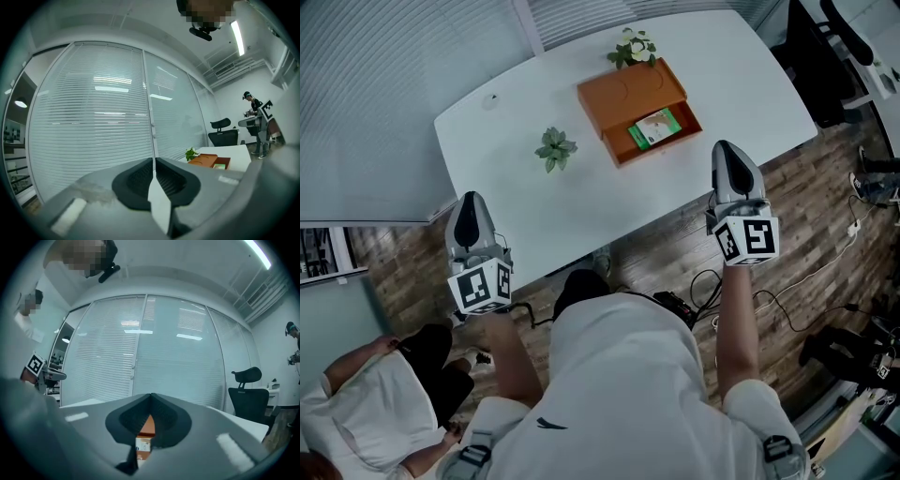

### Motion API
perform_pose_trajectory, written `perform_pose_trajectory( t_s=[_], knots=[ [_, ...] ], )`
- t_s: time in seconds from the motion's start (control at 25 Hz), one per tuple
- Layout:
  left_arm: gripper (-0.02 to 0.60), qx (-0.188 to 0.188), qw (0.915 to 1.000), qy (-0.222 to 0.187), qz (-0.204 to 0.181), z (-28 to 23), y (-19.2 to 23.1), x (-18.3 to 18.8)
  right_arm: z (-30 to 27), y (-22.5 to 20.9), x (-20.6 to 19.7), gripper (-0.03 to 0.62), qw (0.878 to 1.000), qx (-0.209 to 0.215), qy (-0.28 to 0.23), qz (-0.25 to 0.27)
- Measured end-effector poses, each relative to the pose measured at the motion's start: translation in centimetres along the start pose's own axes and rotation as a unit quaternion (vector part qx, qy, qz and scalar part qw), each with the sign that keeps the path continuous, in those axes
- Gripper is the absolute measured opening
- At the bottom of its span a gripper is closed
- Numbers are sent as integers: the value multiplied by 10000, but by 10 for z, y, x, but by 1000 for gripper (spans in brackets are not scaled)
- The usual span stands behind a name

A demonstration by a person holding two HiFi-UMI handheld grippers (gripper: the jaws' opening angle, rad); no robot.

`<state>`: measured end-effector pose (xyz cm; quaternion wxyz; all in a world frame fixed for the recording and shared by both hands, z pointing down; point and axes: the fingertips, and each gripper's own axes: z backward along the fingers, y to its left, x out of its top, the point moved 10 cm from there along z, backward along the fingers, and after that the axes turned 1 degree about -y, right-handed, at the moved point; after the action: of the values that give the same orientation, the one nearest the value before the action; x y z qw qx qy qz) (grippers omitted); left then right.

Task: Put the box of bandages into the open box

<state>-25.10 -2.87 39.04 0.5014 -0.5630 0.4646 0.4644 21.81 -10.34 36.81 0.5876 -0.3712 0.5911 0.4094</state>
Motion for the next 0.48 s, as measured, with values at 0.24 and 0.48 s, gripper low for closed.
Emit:
perform_pose_trajectory(
  t_s=[0.24,0.48],
  knots=[
    [25,4,10000,11,0,4,-5,-2,2,1,0,0,9999,59,-3,86],
    [25,17,10000,-12,-12,5,-7,0,2,0,-1,0,9999,87,13,123]
  ],
)
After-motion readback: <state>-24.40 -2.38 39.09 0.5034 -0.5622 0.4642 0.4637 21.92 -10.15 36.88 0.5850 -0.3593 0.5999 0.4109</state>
